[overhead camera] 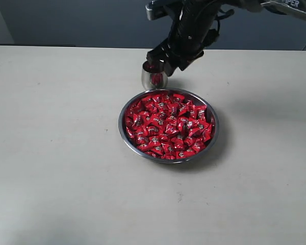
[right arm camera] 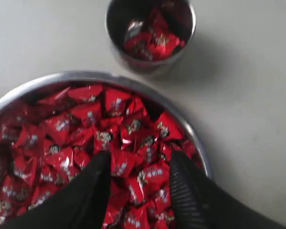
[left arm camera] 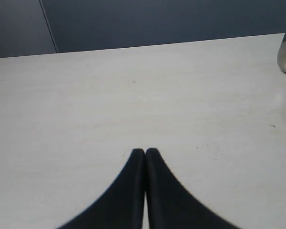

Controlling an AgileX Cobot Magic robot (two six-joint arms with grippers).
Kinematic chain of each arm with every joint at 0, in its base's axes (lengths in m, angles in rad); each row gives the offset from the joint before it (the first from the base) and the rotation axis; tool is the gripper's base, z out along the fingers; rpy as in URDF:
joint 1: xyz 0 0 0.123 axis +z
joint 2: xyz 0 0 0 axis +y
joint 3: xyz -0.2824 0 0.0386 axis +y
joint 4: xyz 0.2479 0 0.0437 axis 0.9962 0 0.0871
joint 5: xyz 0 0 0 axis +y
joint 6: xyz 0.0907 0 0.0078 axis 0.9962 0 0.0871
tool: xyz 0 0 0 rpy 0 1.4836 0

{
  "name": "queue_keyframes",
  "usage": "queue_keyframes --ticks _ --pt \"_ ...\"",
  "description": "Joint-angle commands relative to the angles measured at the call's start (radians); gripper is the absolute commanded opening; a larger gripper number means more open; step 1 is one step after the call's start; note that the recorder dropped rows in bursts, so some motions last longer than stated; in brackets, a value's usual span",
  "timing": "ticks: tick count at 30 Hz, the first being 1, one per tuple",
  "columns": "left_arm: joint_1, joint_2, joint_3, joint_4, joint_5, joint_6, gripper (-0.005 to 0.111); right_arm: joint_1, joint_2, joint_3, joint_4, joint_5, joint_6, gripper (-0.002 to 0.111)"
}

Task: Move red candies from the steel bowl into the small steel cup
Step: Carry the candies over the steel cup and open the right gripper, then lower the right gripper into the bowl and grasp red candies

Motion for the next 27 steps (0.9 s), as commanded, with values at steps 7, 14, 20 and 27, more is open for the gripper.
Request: queue_keyframes --ticks 7,14,20,27 --pt "-0.005 -0.005 -0.008 0.002 -0.007 -0.001 0.000 0.049 -0.209 0.437 0.011 -0.237 -0.046 0.039" --pt "-0.005 -0.005 -0.008 0.002 -0.007 -0.001 0.000 0.168 -0.181 0.489 0.039 -0.345 -0.152 0.039" --pt "-0.005 -0.005 -0.008 0.002 -0.007 -0.001 0.000 0.179 -0.106 0.483 0.041 -0.446 -0.154 0.039" --pt "-0.005 -0.005 -0.008 0.002 -0.007 -0.001 0.000 0.168 -0.067 0.483 -0.012 -0.481 -0.150 0.048"
